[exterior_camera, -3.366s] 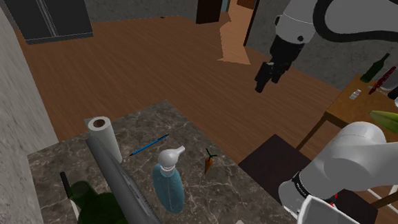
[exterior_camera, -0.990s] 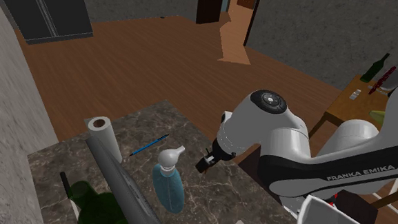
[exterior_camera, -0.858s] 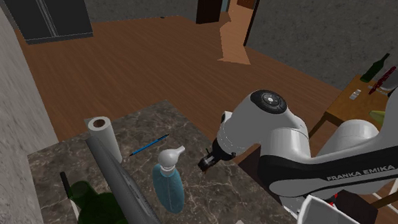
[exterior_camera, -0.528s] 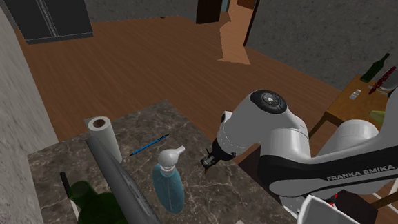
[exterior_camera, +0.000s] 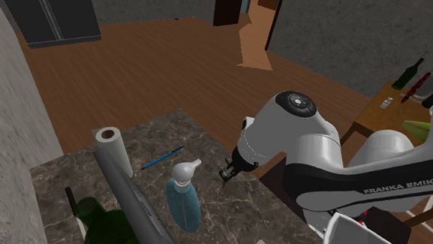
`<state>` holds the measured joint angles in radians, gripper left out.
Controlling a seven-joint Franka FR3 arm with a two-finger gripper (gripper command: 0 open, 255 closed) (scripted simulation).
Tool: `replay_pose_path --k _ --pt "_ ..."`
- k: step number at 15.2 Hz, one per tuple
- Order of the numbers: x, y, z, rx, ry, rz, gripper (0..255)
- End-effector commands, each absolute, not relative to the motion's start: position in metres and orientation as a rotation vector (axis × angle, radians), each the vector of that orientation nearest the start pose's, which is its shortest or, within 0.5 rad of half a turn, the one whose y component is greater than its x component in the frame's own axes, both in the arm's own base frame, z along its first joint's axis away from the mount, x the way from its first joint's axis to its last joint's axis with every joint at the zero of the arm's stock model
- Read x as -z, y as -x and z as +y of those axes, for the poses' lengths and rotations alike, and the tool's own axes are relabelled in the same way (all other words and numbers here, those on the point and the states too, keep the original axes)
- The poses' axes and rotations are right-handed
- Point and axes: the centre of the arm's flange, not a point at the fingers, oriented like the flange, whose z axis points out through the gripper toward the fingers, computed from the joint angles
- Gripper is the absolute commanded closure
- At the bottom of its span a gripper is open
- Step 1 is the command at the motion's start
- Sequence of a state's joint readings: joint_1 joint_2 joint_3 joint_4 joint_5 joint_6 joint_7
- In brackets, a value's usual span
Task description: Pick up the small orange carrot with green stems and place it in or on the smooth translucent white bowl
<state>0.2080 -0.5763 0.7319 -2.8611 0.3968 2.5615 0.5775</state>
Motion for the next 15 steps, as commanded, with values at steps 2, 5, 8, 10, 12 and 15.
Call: replay_pose_path --k 2,5,8,10,12,15 --pt "-0.347 -0.240 0.264 0.365 3.082 0.010 255" --pt "-0.363 -0.240 0.264 0.365 3.082 0.010 255" --pt "-0.379 -0.240 0.264 0.365 3.082 0.010 255" --pt "-0.389 -0.240 0.264 0.365 3.082 0.010 255" --pt "-0.400 -0.240 0.264 0.365 3.082 0.010 255" --pt "-0.416 -0.240 0.264 0.365 3.082 0.010 255"
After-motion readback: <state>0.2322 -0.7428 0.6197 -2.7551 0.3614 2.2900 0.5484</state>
